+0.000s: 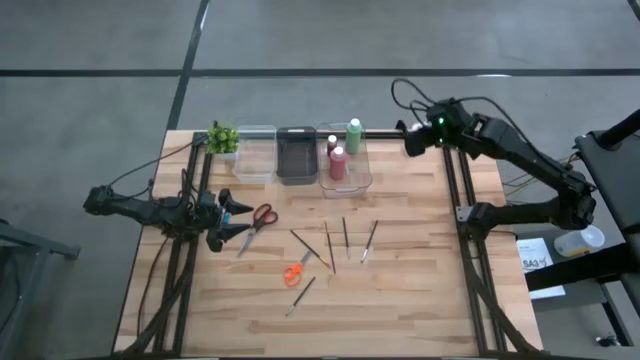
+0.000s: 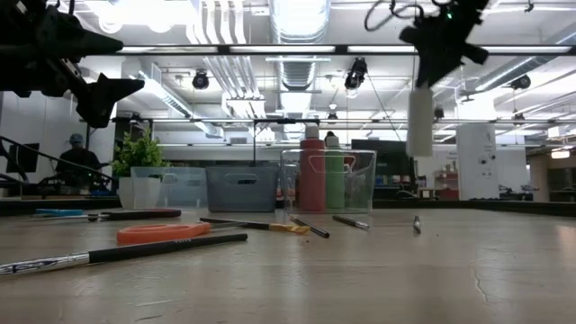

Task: Pick & Place Paint Supplies
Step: Put the white paint bottle into the right transparent bin

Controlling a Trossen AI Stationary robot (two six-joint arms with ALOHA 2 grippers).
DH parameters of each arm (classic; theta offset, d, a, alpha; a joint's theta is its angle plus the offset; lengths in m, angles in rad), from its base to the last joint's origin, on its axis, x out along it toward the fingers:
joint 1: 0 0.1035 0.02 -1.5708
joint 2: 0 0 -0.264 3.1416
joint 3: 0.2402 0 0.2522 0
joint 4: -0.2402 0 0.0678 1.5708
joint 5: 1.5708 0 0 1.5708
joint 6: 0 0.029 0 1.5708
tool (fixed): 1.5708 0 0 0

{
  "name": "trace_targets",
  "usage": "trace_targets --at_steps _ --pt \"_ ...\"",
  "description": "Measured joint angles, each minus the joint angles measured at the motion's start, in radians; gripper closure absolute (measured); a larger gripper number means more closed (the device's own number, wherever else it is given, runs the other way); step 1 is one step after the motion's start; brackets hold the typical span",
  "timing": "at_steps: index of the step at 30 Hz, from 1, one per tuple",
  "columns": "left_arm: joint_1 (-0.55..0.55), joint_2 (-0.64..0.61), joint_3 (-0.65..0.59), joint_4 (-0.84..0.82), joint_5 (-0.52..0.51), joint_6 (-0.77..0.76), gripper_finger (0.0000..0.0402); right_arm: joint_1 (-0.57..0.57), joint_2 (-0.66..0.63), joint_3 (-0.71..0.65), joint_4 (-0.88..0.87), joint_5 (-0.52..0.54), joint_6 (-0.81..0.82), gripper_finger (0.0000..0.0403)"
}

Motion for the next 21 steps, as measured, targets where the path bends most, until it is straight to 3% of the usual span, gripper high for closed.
trace_targets --at_steps 11,21 --pt "0.000 0.000 0.000 0.000 0.000 0.000 0.0099 0.005 0.227 0.305 0.000 -0.120 -0.237 0.0301" --pt "0.000 0.000 0.000 0.000 0.000 0.000 0.0099 0.056 0.407 0.416 0.004 -0.197 -0.325 0.0301"
